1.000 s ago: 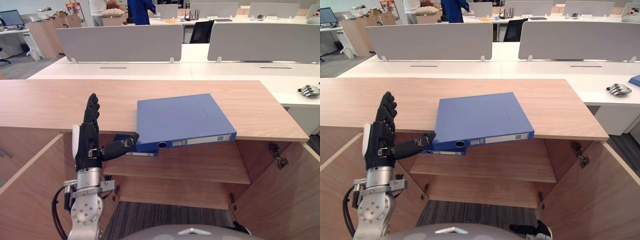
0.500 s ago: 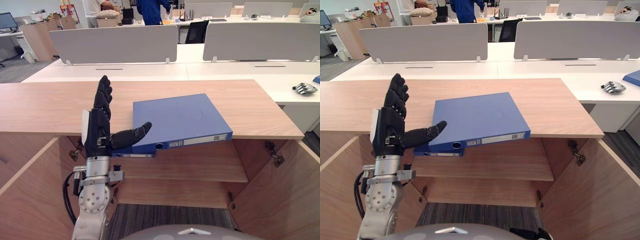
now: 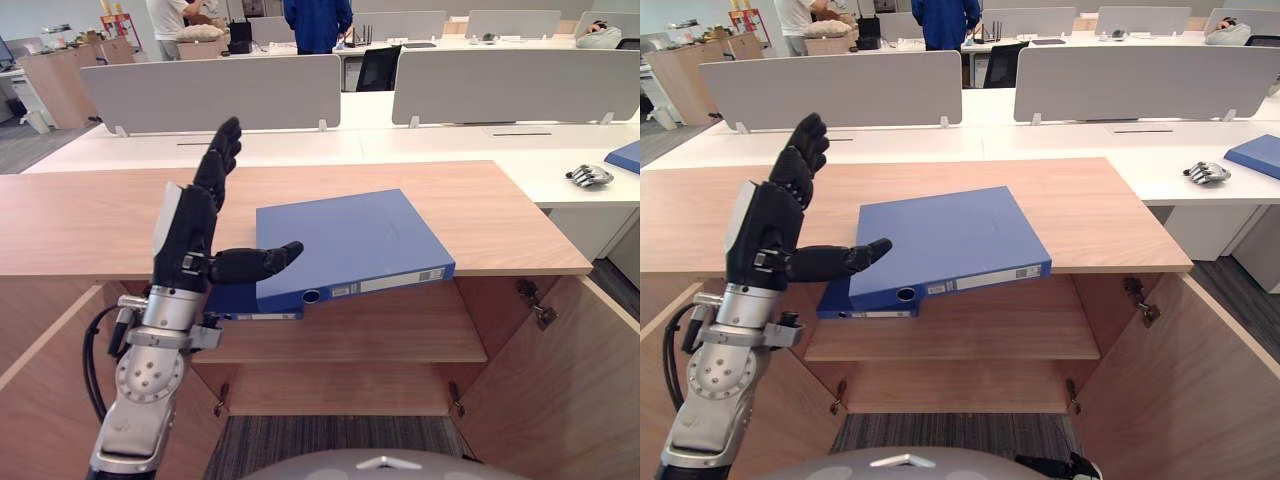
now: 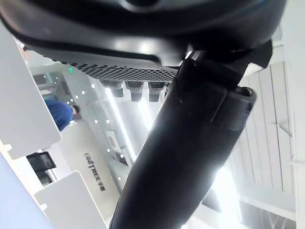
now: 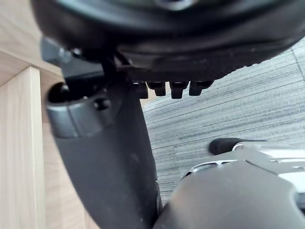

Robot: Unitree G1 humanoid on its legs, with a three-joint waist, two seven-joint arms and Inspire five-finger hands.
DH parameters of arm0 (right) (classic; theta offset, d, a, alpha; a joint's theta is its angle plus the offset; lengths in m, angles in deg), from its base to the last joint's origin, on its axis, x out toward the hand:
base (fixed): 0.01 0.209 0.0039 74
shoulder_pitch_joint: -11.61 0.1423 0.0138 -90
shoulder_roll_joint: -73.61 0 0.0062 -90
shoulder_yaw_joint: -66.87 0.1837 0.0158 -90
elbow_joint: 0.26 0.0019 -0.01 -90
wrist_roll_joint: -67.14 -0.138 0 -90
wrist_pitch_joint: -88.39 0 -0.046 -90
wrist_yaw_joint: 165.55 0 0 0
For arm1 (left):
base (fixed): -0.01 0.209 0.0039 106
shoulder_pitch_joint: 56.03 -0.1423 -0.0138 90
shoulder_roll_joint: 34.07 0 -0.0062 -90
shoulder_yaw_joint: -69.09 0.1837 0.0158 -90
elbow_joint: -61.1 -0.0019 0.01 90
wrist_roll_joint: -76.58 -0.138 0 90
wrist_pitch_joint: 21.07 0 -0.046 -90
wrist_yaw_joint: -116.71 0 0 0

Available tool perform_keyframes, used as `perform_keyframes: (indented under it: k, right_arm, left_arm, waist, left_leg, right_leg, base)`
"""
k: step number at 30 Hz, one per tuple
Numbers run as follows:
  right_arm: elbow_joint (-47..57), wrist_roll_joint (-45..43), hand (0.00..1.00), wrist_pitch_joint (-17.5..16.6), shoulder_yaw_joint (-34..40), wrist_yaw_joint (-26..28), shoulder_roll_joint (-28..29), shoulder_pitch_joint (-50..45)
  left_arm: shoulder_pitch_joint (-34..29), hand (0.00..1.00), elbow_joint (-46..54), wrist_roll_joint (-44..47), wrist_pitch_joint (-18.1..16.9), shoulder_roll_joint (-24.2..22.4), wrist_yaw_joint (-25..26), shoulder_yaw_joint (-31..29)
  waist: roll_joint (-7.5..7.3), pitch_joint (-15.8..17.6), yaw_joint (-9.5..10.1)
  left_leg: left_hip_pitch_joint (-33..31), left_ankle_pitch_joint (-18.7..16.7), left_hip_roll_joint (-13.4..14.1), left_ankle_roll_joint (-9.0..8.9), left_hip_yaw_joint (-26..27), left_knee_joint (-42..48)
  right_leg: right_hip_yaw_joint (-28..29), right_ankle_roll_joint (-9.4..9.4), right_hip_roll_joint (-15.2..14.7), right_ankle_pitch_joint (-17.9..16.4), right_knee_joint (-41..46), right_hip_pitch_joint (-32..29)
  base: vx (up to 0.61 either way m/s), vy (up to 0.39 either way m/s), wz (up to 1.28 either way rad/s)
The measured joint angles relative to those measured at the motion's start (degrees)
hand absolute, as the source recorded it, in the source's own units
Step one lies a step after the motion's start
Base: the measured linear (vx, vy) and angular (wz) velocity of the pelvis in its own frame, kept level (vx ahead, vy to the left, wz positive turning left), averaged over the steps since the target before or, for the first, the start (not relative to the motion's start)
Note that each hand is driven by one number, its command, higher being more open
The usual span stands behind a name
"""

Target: Walk over to the cabinet, pick up the folder, carry it to the office cabinet, place the folder inside the office cabinet, then close the office cabinet door

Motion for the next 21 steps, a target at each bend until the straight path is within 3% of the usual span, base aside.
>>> perform_keyframes:
  k: [6, 21]
  right_arm:
    - [0.00, -0.01, 1.00, -0.05, 0.06, -0.19, 0.30, 0.24]
    - [-0.02, 0.00, 1.00, -0.02, -0.04, -0.20, 0.38, 0.40]
  left_arm:
    - [0.06, 1.00, -2.46, -8.74, 0.07, 0.12, 1.12, 3.36]
    - [2.97, 1.00, -4.66, -8.61, 0.08, 1.13, -0.44, 13.81]
  waist:
    - [-0.22, 0.06, -0.21]
    - [-0.42, 0.20, -0.45]
  left_leg:
    - [-0.30, -0.07, -0.02, 0.11, 0.02, 0.00]
    - [-0.20, -0.31, -0.01, 0.15, 0.24, 0.10]
  right_leg:
    - [0.21, -0.01, 0.02, -0.01, 0.02, -0.31]
    - [0.56, -0.10, 0.02, -0.13, 0.10, -0.72]
  base:
    - [0.00, 0.000, 0.00]
    - [0.00, 0.000, 0.00]
